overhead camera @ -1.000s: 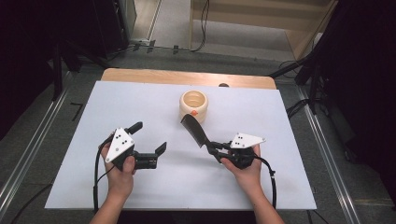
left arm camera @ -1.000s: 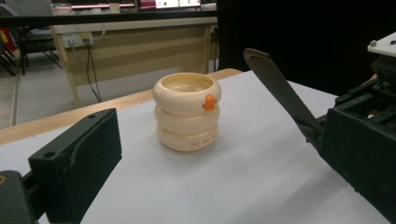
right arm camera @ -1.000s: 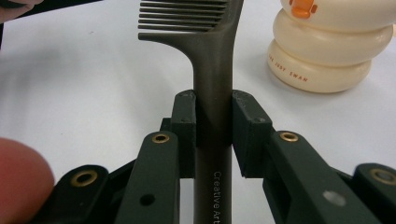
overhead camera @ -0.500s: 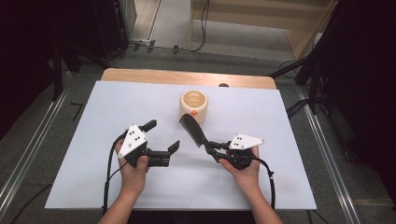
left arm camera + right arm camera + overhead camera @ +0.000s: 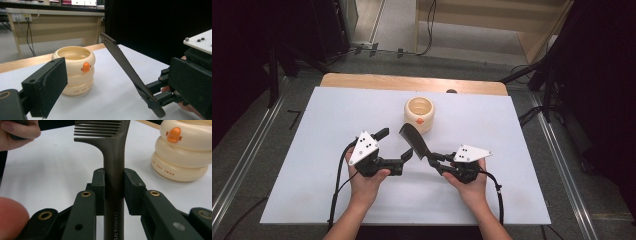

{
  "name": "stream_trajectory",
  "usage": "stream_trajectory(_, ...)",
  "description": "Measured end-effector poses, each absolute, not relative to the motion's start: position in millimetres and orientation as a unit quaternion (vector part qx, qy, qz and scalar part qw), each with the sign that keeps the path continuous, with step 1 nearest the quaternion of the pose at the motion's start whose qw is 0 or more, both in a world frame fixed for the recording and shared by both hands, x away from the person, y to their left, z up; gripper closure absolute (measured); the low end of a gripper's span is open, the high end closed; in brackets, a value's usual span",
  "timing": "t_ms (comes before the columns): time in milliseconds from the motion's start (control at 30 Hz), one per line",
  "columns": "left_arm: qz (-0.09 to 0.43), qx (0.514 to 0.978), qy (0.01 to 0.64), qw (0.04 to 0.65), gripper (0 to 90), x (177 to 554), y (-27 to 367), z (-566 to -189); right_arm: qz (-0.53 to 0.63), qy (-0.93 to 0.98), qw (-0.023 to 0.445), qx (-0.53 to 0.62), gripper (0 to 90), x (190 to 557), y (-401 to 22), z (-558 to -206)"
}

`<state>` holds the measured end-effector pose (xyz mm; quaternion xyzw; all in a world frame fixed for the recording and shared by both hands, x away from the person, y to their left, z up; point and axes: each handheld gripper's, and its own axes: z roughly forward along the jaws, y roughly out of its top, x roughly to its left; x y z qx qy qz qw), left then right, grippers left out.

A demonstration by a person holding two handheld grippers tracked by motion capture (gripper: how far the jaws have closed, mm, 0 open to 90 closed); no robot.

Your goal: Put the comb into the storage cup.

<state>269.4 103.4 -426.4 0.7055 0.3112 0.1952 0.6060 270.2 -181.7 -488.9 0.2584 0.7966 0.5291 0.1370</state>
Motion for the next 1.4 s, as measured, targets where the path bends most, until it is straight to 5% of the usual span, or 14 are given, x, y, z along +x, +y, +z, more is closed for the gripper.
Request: stream_trajectory(1400,0.088,0.692,0.373,0.611,79.4,279,77,-436,0.538,0.782,0.185,0.257,70.7,257,-160,-487)
